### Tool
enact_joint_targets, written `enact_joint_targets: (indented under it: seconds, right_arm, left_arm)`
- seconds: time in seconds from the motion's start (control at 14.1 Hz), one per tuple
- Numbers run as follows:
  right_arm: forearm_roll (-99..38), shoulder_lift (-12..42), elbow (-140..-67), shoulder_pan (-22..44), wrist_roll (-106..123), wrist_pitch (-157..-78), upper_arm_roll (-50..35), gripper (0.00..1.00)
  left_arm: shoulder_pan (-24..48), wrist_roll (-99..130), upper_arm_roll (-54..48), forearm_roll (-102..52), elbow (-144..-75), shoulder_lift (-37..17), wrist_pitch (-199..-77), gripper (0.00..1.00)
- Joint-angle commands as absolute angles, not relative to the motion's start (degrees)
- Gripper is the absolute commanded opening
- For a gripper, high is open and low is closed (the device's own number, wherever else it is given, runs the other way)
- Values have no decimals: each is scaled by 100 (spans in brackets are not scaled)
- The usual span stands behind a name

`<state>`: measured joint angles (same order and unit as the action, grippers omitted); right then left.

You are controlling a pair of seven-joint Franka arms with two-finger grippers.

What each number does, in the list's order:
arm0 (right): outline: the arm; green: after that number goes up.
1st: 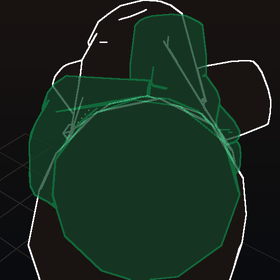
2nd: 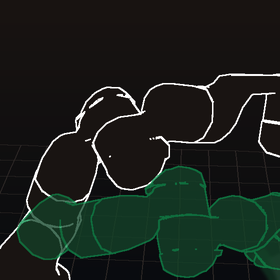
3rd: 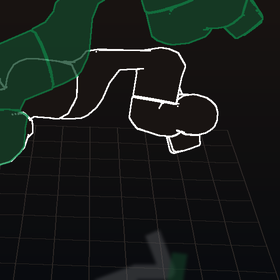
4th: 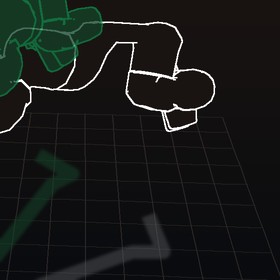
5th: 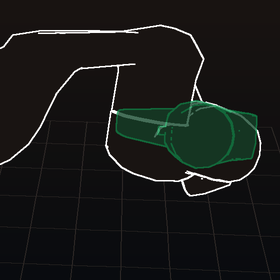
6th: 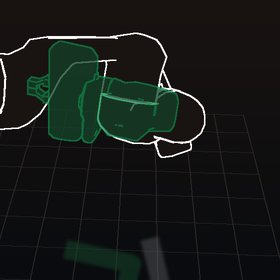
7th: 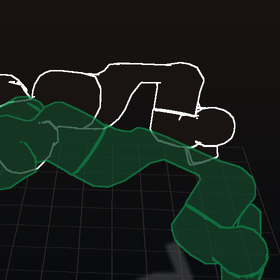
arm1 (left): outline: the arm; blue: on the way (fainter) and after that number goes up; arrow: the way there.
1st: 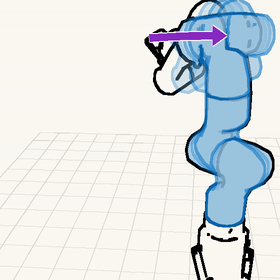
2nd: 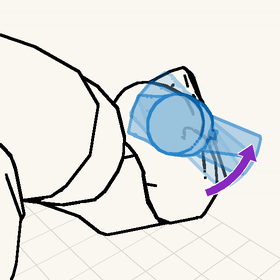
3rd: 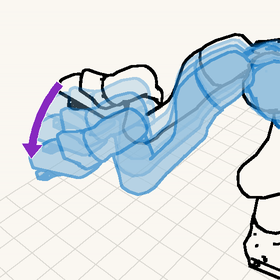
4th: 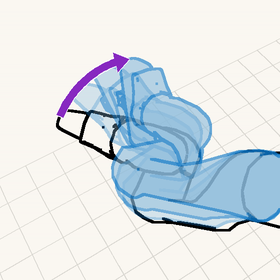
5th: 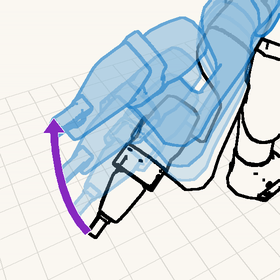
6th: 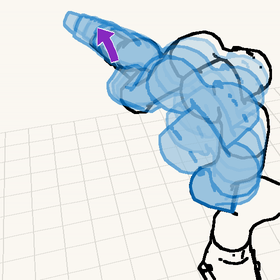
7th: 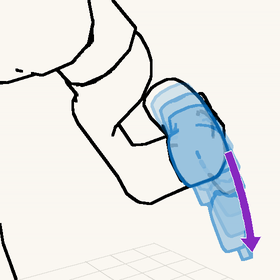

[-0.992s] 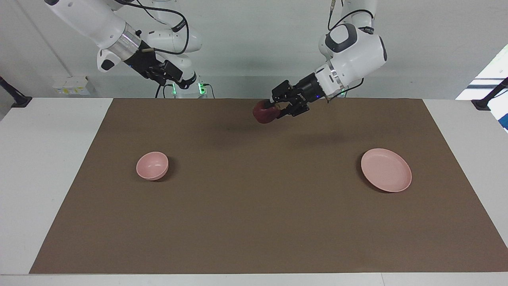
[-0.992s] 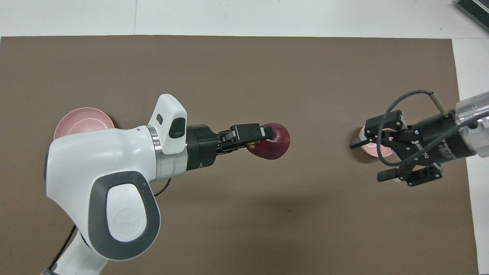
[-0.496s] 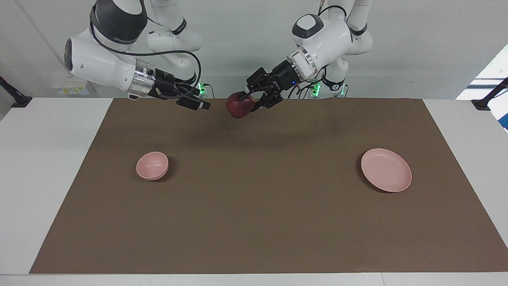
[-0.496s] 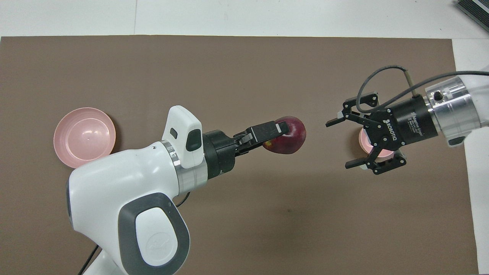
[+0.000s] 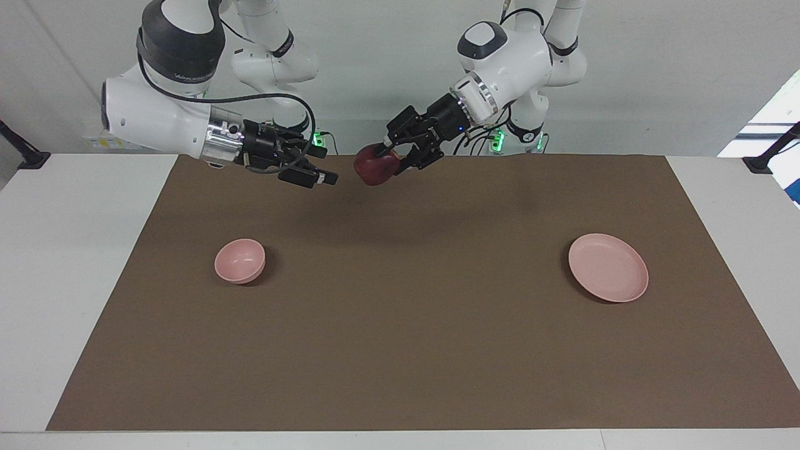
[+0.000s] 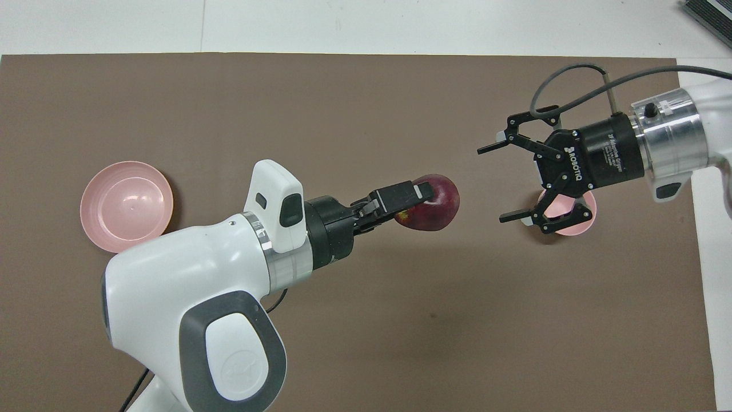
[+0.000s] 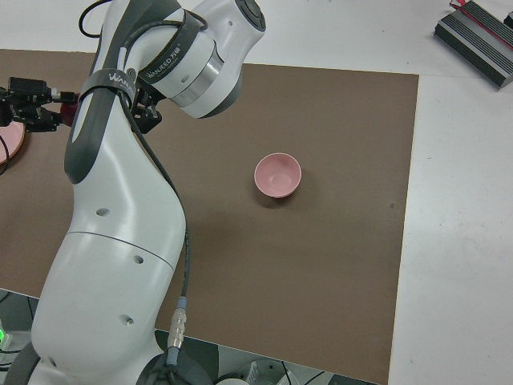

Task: Move apple from plate to bowl
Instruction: 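Close the right gripper around the apple held by the left gripper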

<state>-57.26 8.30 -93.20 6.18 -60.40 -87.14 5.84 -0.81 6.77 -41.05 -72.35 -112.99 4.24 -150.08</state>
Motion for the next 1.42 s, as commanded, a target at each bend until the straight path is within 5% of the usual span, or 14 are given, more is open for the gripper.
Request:
enact_joint_targets:
  seconds: [0.0,1.35]
  right_arm:
    - [-5871,1036,-9211,852,-6275,-8912,571,100]
    - [-5783,976,-9343,1547,-6372,-9255,571,100]
  left_arm:
    - [-70,756,-4122,-7356,-11391,571,-15135,0]
    - [-79,765,-4113,-7356,-11399,571,-15135,0]
